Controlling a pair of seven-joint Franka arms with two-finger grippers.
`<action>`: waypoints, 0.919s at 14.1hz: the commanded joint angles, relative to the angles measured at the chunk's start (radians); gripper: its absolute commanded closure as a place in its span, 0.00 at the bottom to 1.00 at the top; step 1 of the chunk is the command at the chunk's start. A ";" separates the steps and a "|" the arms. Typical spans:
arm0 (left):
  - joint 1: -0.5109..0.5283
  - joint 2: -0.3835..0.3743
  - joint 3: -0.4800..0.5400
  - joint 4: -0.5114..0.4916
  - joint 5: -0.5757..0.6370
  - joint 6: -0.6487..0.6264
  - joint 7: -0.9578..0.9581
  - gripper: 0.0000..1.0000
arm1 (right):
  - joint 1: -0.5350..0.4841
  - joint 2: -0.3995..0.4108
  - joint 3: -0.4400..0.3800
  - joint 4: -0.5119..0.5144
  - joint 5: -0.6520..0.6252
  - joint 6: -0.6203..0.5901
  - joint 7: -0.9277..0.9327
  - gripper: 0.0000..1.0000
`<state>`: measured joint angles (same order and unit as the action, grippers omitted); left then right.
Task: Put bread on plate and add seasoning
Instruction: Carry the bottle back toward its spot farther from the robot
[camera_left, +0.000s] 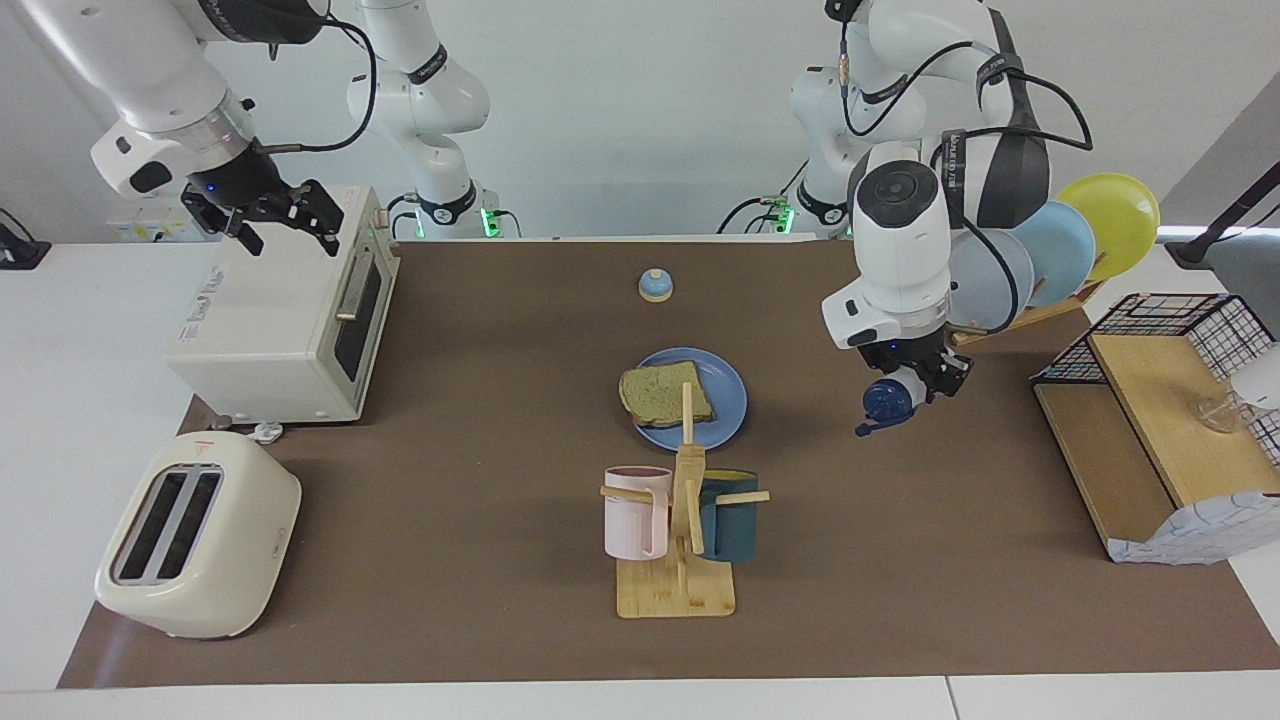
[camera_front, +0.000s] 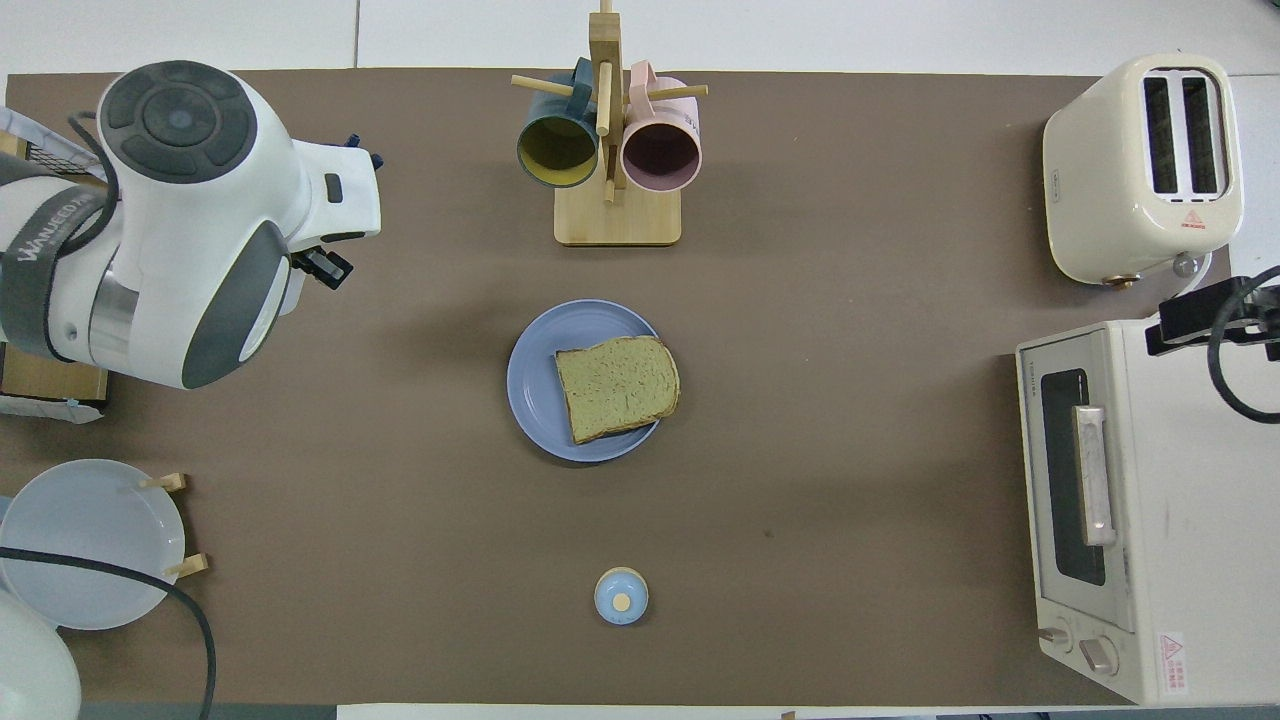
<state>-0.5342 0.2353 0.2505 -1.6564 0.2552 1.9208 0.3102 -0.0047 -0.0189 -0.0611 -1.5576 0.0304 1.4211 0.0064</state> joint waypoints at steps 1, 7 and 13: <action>0.042 -0.059 -0.007 -0.089 -0.080 0.108 -0.033 1.00 | -0.008 -0.003 0.004 -0.004 -0.006 0.004 -0.028 0.00; 0.094 -0.091 -0.005 -0.213 -0.302 0.387 -0.072 1.00 | -0.008 -0.003 0.004 -0.004 -0.006 0.004 -0.028 0.00; 0.099 -0.061 -0.007 -0.307 -0.402 0.774 -0.219 1.00 | -0.008 -0.003 0.004 -0.004 -0.006 0.004 -0.028 0.00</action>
<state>-0.4283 0.1812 0.2490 -1.9264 -0.1327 2.5902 0.1515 -0.0047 -0.0189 -0.0611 -1.5576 0.0304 1.4211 0.0064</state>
